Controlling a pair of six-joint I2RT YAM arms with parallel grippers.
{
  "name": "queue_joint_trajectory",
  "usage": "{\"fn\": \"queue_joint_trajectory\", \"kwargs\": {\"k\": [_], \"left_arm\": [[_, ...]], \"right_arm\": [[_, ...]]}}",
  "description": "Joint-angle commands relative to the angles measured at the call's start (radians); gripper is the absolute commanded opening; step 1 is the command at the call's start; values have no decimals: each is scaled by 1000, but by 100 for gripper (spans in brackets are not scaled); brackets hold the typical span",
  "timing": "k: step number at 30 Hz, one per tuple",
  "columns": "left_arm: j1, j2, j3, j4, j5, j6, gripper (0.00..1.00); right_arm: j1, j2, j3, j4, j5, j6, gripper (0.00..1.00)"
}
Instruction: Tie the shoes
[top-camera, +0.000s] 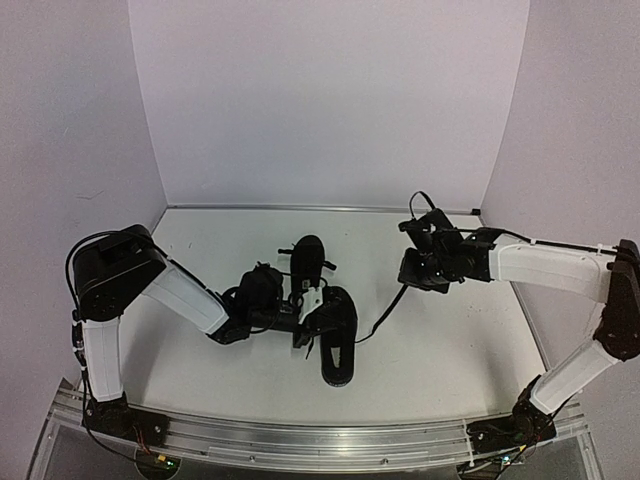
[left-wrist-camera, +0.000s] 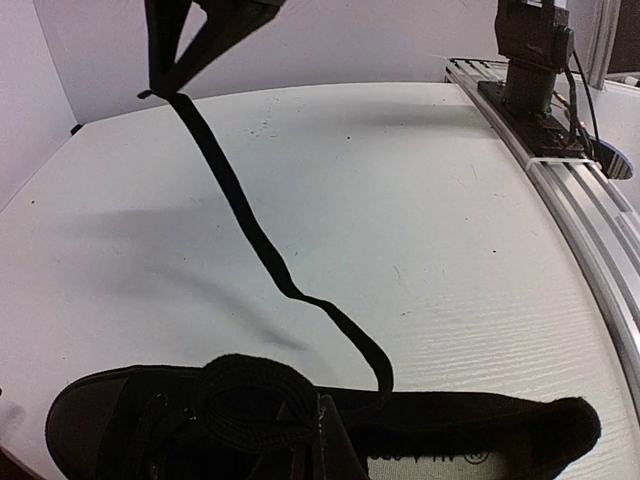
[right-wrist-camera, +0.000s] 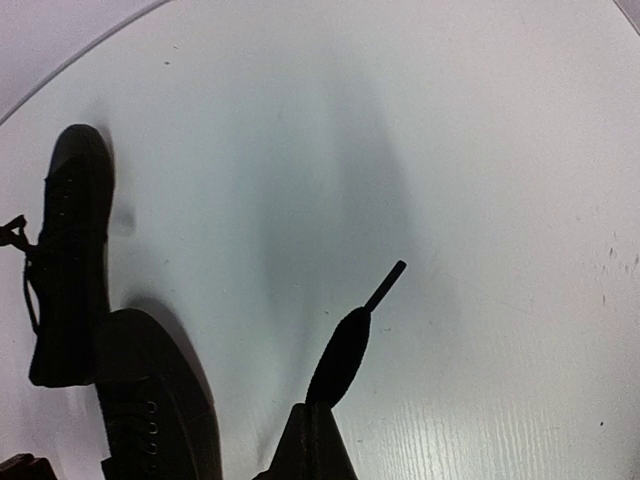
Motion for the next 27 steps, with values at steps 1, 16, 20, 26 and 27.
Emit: {"fn": "queue_joint_trajectory", "kwargs": {"k": [1,16,20,26,27], "left_arm": [[-3,-56,-17,31,19,43,0],[-45,-98,-33,-78,-28,230,0],[-56,-100,-32,-94,-36,269,0],[-83,-100,-21,-178,-87,384,0],[-88,-100,-21,-187,-100,403,0]], "right_arm": [[-1,24,101,1,-28,-199,0],[92,225,429,167,-466,-439,0],[138,311,494,167,-541,-458,0],[171,393,569,162,-663,-469,0],[172,404,581,160,-685,-469,0]]}}
